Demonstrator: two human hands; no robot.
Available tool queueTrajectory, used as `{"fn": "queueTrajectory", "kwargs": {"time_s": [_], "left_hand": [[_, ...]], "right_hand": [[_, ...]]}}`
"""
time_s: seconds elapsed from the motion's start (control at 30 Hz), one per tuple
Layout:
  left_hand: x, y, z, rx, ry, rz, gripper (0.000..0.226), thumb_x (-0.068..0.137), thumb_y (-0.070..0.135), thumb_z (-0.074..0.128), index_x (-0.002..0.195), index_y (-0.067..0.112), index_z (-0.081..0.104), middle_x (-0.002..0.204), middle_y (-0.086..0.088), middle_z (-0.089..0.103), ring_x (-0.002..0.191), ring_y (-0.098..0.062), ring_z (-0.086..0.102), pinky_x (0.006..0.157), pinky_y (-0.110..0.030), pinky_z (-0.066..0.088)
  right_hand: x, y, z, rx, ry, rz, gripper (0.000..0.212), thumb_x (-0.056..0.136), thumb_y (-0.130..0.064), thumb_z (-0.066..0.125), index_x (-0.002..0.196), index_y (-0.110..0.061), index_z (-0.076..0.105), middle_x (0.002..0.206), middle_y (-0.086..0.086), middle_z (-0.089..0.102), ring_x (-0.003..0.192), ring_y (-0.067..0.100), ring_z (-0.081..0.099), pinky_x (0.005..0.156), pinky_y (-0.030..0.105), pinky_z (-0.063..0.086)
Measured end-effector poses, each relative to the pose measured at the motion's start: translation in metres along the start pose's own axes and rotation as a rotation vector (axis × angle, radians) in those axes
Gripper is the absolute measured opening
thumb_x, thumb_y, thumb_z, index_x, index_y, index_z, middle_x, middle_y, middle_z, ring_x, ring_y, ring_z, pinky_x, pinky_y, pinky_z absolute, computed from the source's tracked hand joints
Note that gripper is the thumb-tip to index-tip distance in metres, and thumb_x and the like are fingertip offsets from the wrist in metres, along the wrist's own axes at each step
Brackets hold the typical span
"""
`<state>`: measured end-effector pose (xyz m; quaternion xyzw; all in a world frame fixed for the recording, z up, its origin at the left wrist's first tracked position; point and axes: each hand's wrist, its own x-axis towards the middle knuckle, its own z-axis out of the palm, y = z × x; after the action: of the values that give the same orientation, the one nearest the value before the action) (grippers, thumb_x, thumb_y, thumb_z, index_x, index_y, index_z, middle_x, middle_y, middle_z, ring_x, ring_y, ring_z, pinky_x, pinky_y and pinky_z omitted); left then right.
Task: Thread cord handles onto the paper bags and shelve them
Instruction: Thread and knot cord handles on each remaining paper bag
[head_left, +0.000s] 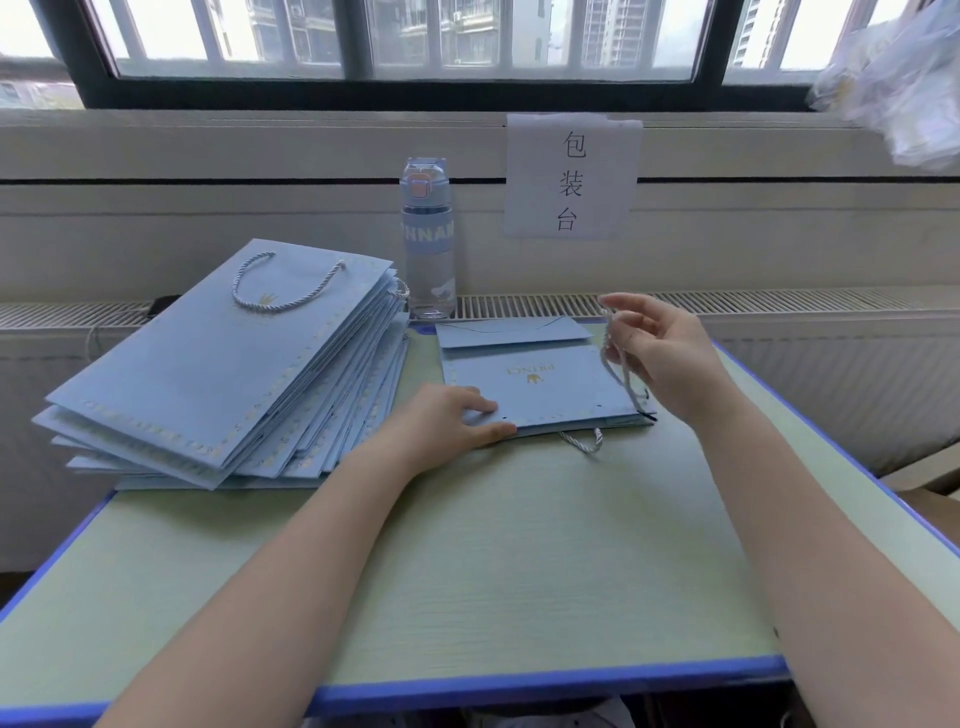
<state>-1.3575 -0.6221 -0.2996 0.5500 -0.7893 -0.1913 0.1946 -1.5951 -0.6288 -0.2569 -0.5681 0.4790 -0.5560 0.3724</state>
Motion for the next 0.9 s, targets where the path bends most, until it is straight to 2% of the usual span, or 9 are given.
{"fn": "queueTrajectory", "kwargs": {"time_s": [0.1,0.2,0.27,0.37,0.47,0.57,0.67,0.83,0.9], "left_hand": [[0.001,0.003,0.003,-0.071,0.035,0.082,0.043,0.086,0.045,0.063,0.12,0.019,0.067,0.128,0.004,0.061,0.121,-0.009,0.051,0.097,-0.018,0.033],[0.002,0.012,0.01,-0.284,0.132,0.153,0.035,0.084,0.035,0.069,0.115,0.019,0.069,0.117,0.007,0.067,0.108,0.004,0.054,0.091,-0.008,0.034],[0.002,0.02,0.014,-0.358,0.171,0.201,0.024,0.085,0.026,0.07,0.107,0.016,0.072,0.103,0.007,0.071,0.093,0.011,0.058,0.085,-0.006,0.039],[0.004,0.02,0.016,-0.484,0.2,0.198,0.01,0.088,0.014,0.066,0.084,0.011,0.074,0.075,0.007,0.072,0.073,-0.001,0.066,0.08,-0.022,0.053],[0.005,0.013,0.008,-0.587,0.262,0.172,0.015,0.089,0.014,0.064,0.084,0.004,0.073,0.063,0.006,0.069,0.06,-0.011,0.065,0.071,-0.026,0.054],[0.005,0.012,0.001,-0.687,0.315,0.152,0.018,0.093,0.018,0.056,0.09,0.012,0.072,0.061,0.003,0.065,0.053,-0.013,0.058,0.06,-0.025,0.051],[0.006,0.01,0.001,-0.689,0.352,0.126,0.019,0.097,0.02,0.051,0.102,0.015,0.068,0.062,0.003,0.06,0.049,-0.01,0.052,0.054,-0.02,0.047],[0.008,-0.001,-0.004,-0.648,0.453,0.094,0.019,0.098,0.014,0.051,0.091,0.022,0.066,0.069,0.006,0.06,0.053,-0.006,0.055,0.055,-0.023,0.049],[0.009,-0.001,-0.004,-0.625,0.458,0.085,0.021,0.099,0.012,0.046,0.102,0.02,0.065,0.08,0.008,0.064,0.061,-0.006,0.058,0.057,-0.025,0.051]], "right_hand": [[-0.007,-0.004,0.021,0.255,-0.142,0.047,0.025,0.093,0.002,0.05,0.101,-0.018,0.063,0.081,0.002,0.053,0.065,0.006,0.06,0.069,0.019,0.052],[-0.016,0.0,0.041,0.323,-0.215,0.053,0.026,0.093,0.004,0.05,0.103,-0.016,0.063,0.085,0.004,0.052,0.069,0.01,0.063,0.074,0.021,0.053],[-0.02,0.004,0.049,0.279,-0.24,0.026,0.028,0.092,0.004,0.05,0.102,-0.018,0.064,0.087,0.003,0.052,0.072,0.013,0.065,0.076,0.022,0.053],[-0.017,0.005,0.048,0.216,-0.107,-0.016,0.027,0.092,0.005,0.052,0.096,-0.018,0.065,0.088,0.003,0.052,0.073,0.011,0.064,0.076,0.019,0.052],[-0.007,0.005,0.031,0.244,0.091,-0.016,0.027,0.091,0.009,0.052,0.091,-0.016,0.064,0.082,0.002,0.051,0.072,0.009,0.06,0.074,0.017,0.051],[-0.001,0.009,0.017,0.207,0.157,-0.014,0.027,0.089,0.01,0.053,0.089,-0.015,0.063,0.077,0.001,0.053,0.07,0.008,0.059,0.077,0.019,0.051],[-0.001,0.012,0.017,0.027,0.191,-0.041,0.026,0.089,0.006,0.056,0.087,-0.019,0.065,0.078,0.0,0.058,0.076,0.01,0.062,0.078,0.018,0.052],[0.003,0.016,0.011,-0.118,0.366,-0.02,0.021,0.089,0.002,0.055,0.092,-0.016,0.065,0.076,-0.004,0.061,0.072,0.006,0.063,0.079,0.02,0.051],[0.002,0.018,0.011,-0.171,0.384,0.005,0.022,0.088,0.002,0.055,0.091,-0.017,0.065,0.076,-0.005,0.061,0.074,0.007,0.063,0.08,0.024,0.05]]}}
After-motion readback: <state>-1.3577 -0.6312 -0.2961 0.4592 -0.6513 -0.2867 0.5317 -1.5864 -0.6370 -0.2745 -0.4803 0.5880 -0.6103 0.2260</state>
